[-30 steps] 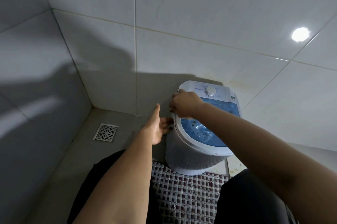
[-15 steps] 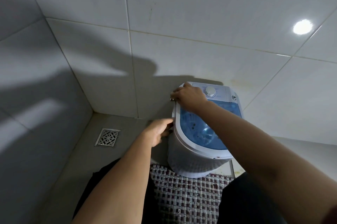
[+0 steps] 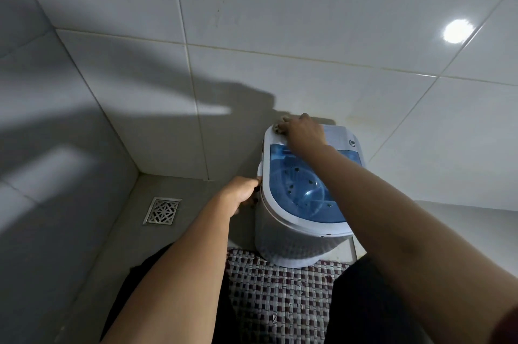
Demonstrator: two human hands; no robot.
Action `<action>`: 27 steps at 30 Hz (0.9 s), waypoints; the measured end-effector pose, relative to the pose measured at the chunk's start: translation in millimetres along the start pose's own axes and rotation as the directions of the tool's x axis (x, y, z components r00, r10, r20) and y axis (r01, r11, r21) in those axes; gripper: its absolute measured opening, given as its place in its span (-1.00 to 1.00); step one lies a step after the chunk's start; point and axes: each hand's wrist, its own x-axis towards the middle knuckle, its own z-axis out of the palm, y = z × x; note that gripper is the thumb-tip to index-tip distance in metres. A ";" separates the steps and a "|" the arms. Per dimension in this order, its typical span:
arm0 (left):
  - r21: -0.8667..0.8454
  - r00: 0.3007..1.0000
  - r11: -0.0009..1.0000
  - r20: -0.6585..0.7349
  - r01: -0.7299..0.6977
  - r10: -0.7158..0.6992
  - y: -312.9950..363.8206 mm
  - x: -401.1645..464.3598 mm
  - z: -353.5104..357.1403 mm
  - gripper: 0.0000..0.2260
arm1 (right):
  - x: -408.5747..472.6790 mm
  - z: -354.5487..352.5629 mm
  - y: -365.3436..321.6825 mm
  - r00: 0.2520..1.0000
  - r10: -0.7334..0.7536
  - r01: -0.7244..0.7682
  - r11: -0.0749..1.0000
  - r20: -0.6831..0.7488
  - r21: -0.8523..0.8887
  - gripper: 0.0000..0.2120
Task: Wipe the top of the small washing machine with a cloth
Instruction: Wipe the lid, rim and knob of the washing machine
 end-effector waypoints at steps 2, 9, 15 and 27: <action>-0.011 1.000 1.000 -0.009 0.011 -0.011 1.9 -2.6 0.4 -0.45 | -11.9 5.8 2.1 1.000 -0.008 0.008 1.000 0.001 0.022 -0.48; -0.004 1.000 1.000 0.011 0.018 -0.018 4.2 -2.7 0.0 -0.45 | -63.0 16.2 9.0 0.983 -0.164 0.166 0.986 -0.085 0.014 -0.56; 0.020 0.997 0.999 -0.052 -0.047 0.048 20.0 -13.7 0.8 -0.49 | -102.9 13.9 13.9 0.961 -0.270 0.272 0.962 -0.053 0.027 -0.55; -0.024 0.993 0.993 -0.031 -0.113 0.112 19.6 -27.5 12.7 -0.68 | -145.4 28.9 35.9 0.960 -0.242 0.247 0.969 -0.141 0.014 -0.49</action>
